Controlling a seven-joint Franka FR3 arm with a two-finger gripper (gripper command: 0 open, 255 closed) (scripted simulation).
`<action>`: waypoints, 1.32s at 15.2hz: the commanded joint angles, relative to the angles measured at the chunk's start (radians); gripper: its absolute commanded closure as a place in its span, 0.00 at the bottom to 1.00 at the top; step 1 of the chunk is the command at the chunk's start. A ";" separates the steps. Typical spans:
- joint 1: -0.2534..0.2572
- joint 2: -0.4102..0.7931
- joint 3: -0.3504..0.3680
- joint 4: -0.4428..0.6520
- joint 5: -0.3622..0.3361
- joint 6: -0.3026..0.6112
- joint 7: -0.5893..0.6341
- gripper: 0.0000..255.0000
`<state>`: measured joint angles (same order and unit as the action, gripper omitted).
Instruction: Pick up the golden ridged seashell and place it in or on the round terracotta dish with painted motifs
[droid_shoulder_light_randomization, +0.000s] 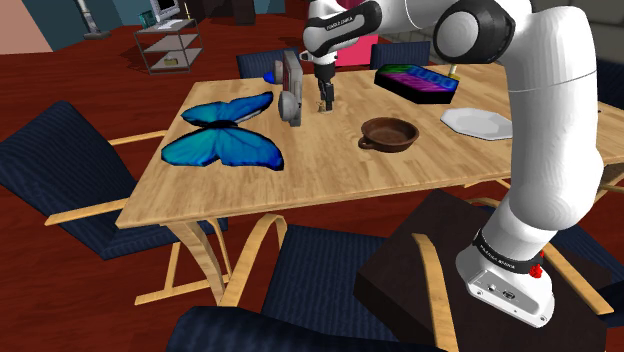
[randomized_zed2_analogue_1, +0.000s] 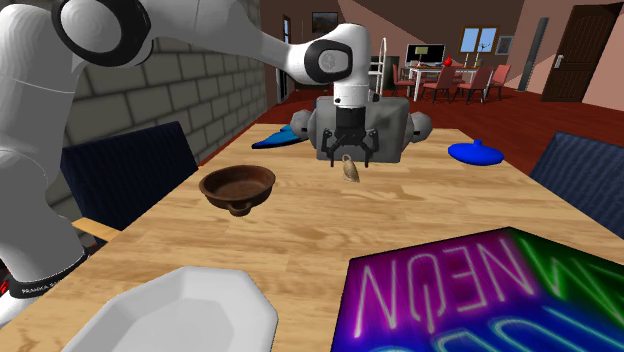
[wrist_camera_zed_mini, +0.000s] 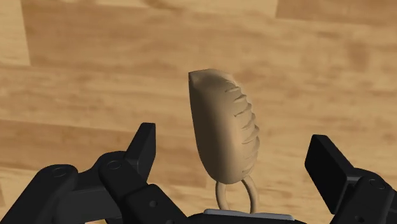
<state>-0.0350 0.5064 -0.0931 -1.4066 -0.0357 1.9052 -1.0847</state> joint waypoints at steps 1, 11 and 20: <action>0.000 0.000 0.000 -0.001 0.000 0.001 0.000 0.00; -0.001 -0.002 0.000 0.000 0.000 -0.002 -0.001 1.00; -0.001 -0.011 -0.001 0.063 0.000 -0.073 -0.004 1.00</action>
<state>-0.0359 0.4940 -0.0938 -1.3571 -0.0357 1.8442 -1.0890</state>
